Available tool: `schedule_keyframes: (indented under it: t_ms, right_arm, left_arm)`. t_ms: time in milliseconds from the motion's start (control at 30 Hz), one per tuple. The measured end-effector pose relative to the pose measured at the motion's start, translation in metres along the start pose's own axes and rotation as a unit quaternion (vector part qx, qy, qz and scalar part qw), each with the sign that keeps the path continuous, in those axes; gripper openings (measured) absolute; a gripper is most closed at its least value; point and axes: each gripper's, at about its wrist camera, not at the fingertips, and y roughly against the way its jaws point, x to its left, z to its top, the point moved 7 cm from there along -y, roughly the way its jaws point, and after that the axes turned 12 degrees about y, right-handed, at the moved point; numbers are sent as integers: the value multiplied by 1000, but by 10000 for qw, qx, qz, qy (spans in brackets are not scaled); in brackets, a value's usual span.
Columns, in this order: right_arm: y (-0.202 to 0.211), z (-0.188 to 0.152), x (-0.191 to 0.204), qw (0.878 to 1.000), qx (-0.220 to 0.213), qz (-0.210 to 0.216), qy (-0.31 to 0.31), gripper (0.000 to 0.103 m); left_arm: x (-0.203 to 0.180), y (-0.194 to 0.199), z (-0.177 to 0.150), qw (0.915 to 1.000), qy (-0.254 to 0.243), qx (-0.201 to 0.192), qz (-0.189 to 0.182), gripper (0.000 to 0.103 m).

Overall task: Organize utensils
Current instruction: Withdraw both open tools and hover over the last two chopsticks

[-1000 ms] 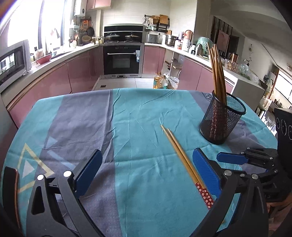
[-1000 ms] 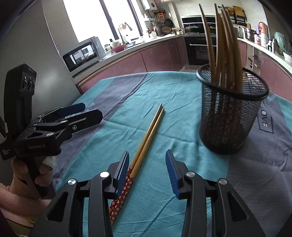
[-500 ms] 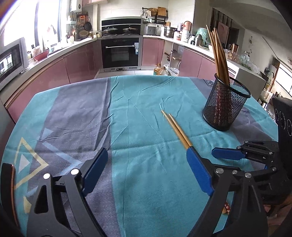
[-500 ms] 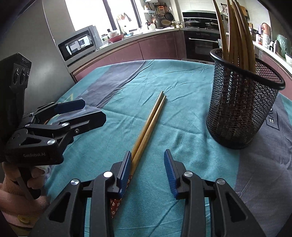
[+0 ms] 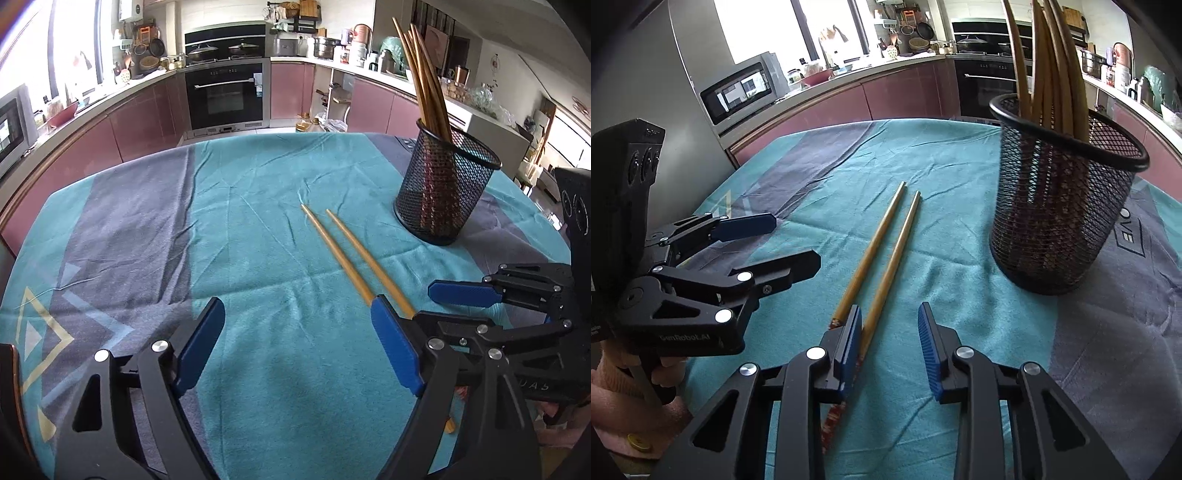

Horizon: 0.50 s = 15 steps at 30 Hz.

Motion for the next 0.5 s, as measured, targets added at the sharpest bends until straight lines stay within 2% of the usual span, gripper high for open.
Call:
schedule_keyframes:
  t_ms: [500]
  right_arm:
    - [5,-5,-14,10000,-15,-21,-66,28]
  left_arm:
    - [-23,-27,-5,9989,-222,400,-85,72]
